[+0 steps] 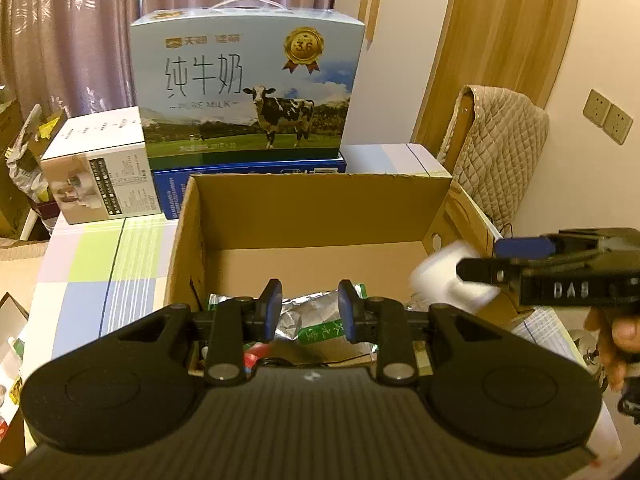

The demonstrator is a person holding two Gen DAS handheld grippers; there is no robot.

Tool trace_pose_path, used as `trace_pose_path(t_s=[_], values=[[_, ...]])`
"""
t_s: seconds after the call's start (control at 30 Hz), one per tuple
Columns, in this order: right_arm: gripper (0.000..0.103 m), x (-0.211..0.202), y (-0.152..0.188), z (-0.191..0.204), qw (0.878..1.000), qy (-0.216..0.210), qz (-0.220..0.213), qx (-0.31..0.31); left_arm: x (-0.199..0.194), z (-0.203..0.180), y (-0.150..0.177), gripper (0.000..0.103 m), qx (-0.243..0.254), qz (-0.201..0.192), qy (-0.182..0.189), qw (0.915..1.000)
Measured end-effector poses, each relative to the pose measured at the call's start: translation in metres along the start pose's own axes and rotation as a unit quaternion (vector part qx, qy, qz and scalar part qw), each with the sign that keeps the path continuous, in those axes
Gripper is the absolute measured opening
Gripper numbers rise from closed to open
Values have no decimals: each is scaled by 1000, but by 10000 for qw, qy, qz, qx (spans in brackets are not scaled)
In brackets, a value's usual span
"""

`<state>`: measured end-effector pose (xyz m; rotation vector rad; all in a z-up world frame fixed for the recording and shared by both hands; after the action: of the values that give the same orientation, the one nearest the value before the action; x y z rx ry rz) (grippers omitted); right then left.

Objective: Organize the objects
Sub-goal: 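Open both grippers over the box to drop the night light and cable, then move both grippers back toward the toy car and clear cup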

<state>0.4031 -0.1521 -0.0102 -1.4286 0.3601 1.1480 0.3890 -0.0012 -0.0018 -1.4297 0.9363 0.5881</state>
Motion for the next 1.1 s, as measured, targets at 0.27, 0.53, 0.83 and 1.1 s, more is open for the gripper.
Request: trace_pose_path(t_s=[0.27, 0.53, 0.83, 1.1], values=[[63, -28, 29, -8, 9994, 80, -66, 342, -24, 4, 24, 31, -110, -159, -38, 9998], [63, -69, 100, 2, 9988, 66, -59, 491, -61, 9, 74, 39, -467, -266, -100, 9985], [63, -109, 181, 25, 9989, 219, -6, 416, -102, 6, 143, 62, -710, -293, -365, 9964], [63, -127, 222, 41, 9992, 287, 95, 245, -127, 3, 205, 75, -1019, -216, -524, 9932]])
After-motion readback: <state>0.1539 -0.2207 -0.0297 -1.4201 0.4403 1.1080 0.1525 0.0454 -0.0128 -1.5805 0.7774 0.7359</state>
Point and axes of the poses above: each gripper's, at about its wrist camera, not at the fingertips, and x roughly the way its jaws point, z to its left, y to its underside, the point moved 9 cm from there along x, roughly the way its jaws point, and after that the axes turned 12 degrees about z, right-handed, at the moved point
